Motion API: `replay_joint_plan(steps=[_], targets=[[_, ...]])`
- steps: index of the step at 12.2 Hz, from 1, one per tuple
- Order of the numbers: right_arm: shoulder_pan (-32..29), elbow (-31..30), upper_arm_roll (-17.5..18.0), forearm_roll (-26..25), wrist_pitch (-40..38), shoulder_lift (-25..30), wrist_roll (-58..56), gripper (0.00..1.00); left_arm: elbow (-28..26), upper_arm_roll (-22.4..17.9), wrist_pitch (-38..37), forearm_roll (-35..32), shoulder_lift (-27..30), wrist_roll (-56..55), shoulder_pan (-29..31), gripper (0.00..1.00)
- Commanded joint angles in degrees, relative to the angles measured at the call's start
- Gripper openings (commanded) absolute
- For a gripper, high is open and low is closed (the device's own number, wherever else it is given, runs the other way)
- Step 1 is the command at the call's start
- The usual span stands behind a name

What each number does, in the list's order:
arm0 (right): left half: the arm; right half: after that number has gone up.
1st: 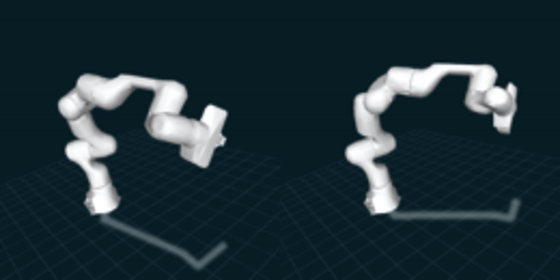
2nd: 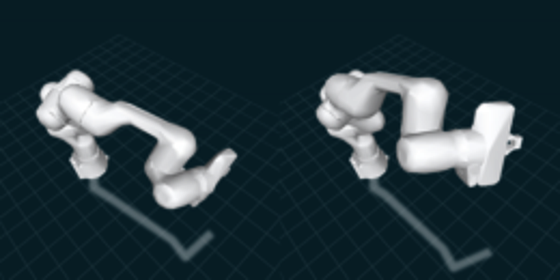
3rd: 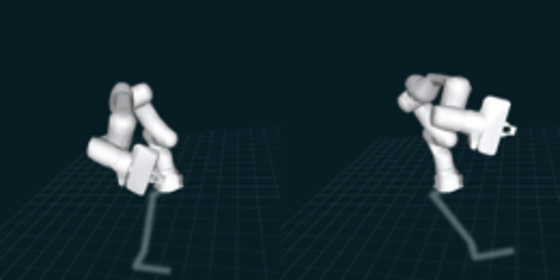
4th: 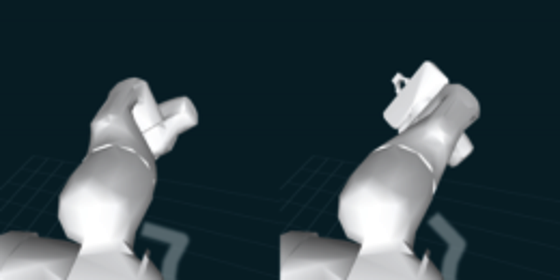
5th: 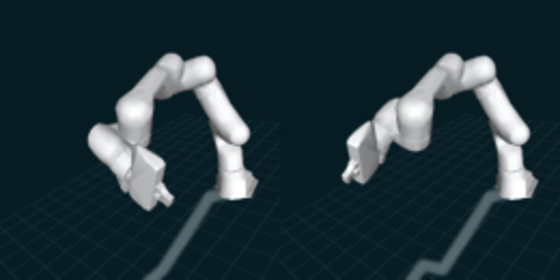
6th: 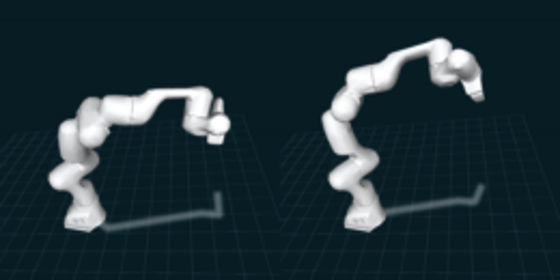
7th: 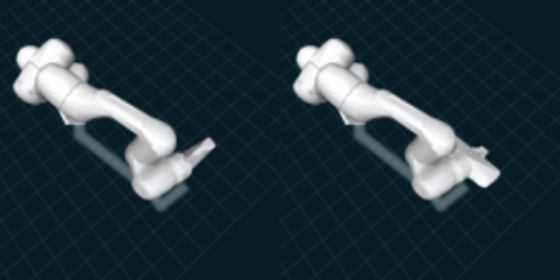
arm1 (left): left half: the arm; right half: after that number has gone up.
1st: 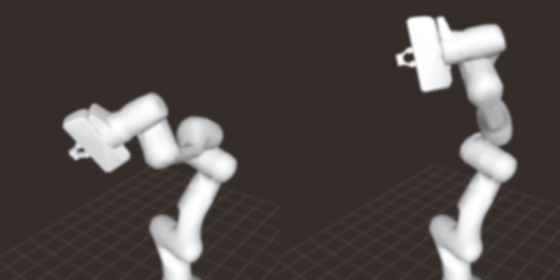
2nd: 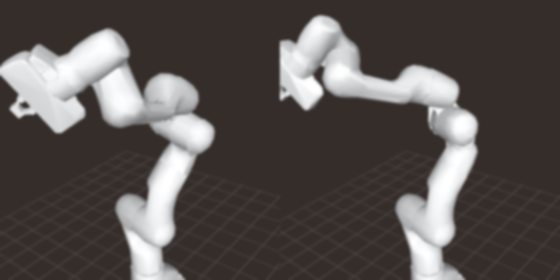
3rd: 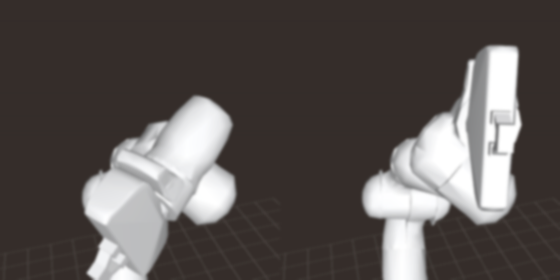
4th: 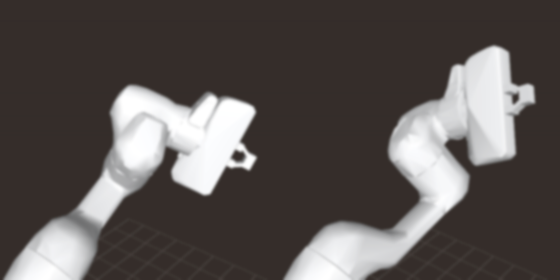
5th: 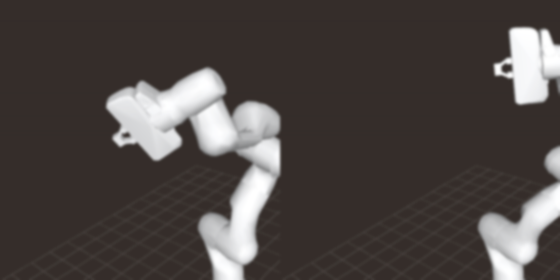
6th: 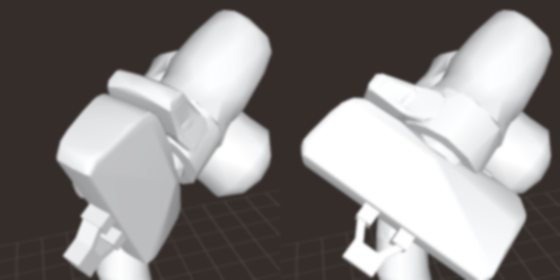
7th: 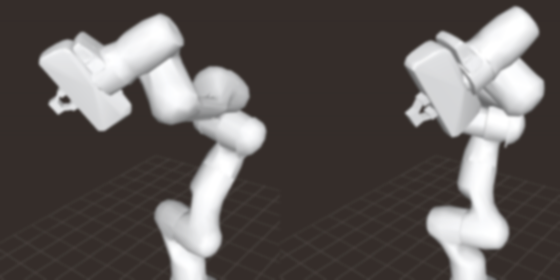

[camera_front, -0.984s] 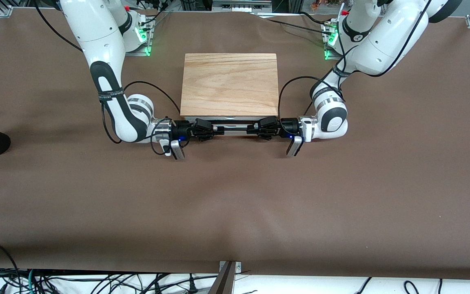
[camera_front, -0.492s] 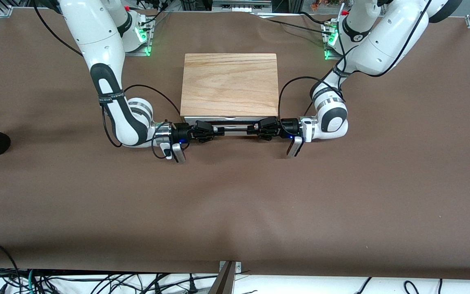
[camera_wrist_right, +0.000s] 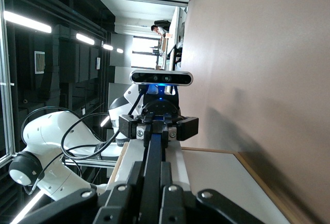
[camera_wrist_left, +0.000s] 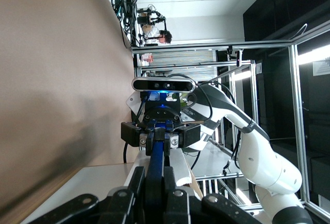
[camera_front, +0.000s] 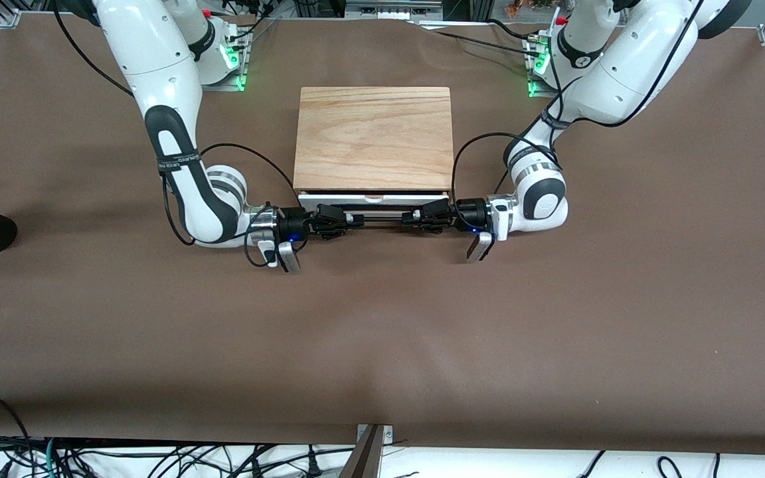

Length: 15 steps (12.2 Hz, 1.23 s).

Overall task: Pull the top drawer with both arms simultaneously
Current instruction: 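Pull the handle with both grippers, sliding the drawer out of the box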

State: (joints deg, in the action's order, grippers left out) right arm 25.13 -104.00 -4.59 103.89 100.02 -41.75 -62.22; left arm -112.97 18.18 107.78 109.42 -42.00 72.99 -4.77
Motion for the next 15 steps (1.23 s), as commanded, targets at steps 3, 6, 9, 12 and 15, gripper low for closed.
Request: replay_joint_plan(steps=[3,6,9,12,15], targets=[[-1.93,6.97,-0.95,2.1,4.47,-0.43,6.15,0.0,3.89,-1.91,3.91,-1.41,-3.7,-5.83,-3.66,0.0],[-2.28,8.11,-1.03,2.01,4.48,-0.79,6.68,0.0,6.53,-3.66,5.16,-1.41,-5.2,-8.56,-4.54,0.0],[-3.07,10.3,-1.03,1.93,4.48,-2.01,8.6,0.0,9.86,-5.07,5.16,-1.49,-6.16,-12.86,-5.16,0.0],[-3.25,12.76,-1.47,2.1,4.48,-3.86,8.79,0.0,12.86,-6.83,5.16,-1.41,-7.92,-15.94,-6.21,0.0],[-3.51,14.43,-2.44,1.84,4.39,-5.0,10.53,0.0,17.25,-9.29,5.16,-1.49,-9.68,-20.5,-7.44,0.0]])
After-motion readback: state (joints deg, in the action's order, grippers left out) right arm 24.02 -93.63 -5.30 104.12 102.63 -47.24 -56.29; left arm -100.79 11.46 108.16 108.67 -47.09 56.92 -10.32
